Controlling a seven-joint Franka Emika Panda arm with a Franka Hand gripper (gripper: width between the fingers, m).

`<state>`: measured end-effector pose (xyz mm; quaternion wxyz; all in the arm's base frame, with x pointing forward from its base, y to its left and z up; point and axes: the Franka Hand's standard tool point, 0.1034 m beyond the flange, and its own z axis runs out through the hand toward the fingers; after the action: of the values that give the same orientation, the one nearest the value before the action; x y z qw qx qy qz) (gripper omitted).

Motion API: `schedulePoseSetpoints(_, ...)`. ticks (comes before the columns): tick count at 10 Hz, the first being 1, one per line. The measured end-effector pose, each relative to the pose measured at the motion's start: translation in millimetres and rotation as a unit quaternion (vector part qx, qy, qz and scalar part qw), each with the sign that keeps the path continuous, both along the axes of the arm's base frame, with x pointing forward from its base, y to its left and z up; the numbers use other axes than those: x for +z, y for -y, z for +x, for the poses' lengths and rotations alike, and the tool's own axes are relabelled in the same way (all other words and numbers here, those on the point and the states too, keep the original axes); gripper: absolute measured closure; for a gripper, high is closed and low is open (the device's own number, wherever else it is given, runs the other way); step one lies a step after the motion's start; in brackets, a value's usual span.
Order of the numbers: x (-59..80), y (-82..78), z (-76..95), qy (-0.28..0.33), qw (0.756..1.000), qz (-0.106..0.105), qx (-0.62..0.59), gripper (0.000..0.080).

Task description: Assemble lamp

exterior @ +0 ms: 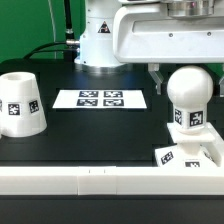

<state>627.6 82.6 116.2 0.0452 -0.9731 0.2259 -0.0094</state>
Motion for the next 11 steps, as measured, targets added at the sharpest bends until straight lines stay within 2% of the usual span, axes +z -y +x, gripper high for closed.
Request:
schedulePoseSetpoints(1, 0.0, 0.1, -0.1, -0.001, 1.000, 0.001, -0.010, 0.0221)
schedulePoseSetpoints(4, -0.8, -3.2, -3.5, -0.029, 0.984, 0.029, -0.171, 0.0221)
schedulePoseSetpoints(8, -3.4, -9.1, -2.9, -0.066, 0.917, 0.069, -0.387, 0.0221)
schedulePoseSetpoints(11, -3.5, -9.5, -2.8, -0.067, 0.915, 0.071, -0.392, 0.0221)
